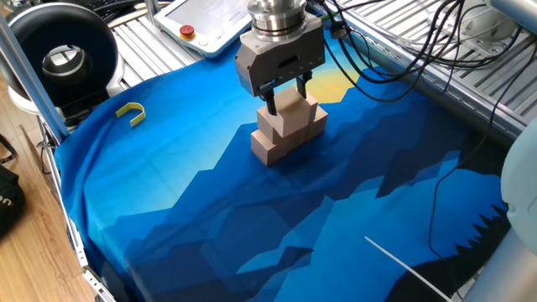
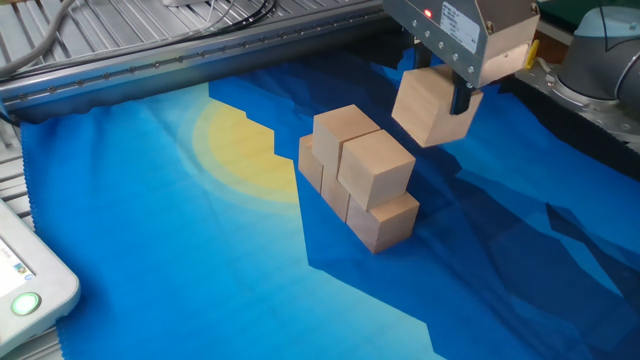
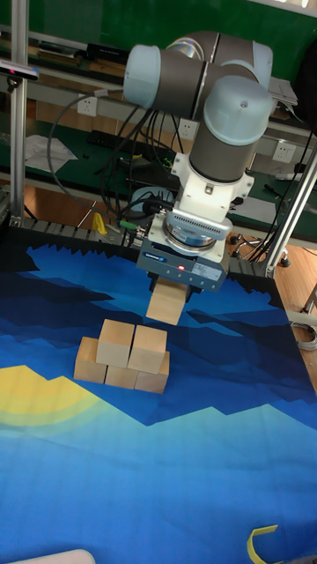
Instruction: Stack the blocks into a pyramid shape
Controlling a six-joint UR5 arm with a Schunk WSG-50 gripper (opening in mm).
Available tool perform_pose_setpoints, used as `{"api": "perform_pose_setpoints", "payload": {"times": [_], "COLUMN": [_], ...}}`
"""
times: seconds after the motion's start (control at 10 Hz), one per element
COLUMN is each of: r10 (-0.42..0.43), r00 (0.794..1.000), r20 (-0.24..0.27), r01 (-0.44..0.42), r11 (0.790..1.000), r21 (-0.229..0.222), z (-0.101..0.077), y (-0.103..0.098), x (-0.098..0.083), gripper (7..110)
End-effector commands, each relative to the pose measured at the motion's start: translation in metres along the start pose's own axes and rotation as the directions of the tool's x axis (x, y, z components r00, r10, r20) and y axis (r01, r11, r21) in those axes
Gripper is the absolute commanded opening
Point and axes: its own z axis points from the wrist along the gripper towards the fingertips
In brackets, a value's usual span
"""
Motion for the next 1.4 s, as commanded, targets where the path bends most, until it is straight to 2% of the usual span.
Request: {"api": "perform_pose_setpoints", "payload": {"times": [0.0,0.2,0.4,0.5,0.6,0.7,0.9,1.1,1.3], "r10": [-0.027,-0.061,-0.06,-0.057,-0.04,-0.031,-0.029,-0.041,-0.046], "r00": [1.0,0.998,0.998,0.998,0.999,0.999,0.999,0.999,0.999], "r20": [-0.011,-0.015,-0.018,-0.015,-0.012,-0.011,-0.016,-0.031,-0.012], "r01": [0.026,0.06,0.06,0.056,0.04,0.031,0.03,0.042,0.046], "r11": [0.999,0.997,0.997,0.997,0.999,0.999,0.999,0.999,0.999], "r21": [-0.029,-0.048,-0.046,-0.044,-0.015,-0.008,0.041,0.025,-0.021], "z": [-0.001,-0.001,-0.002,0.0,-0.001,-0.002,-0.006,-0.008,-0.008], "y": [0.007,0.011,-0.002,-0.003,-0.006,-0.005,-0.02,-0.022,-0.011], "x": [0.003,0.005,-0.016,-0.026,-0.031,-0.033,-0.031,-0.025,-0.027], "gripper": [7,7,7,7,7,7,7,7,7]}}
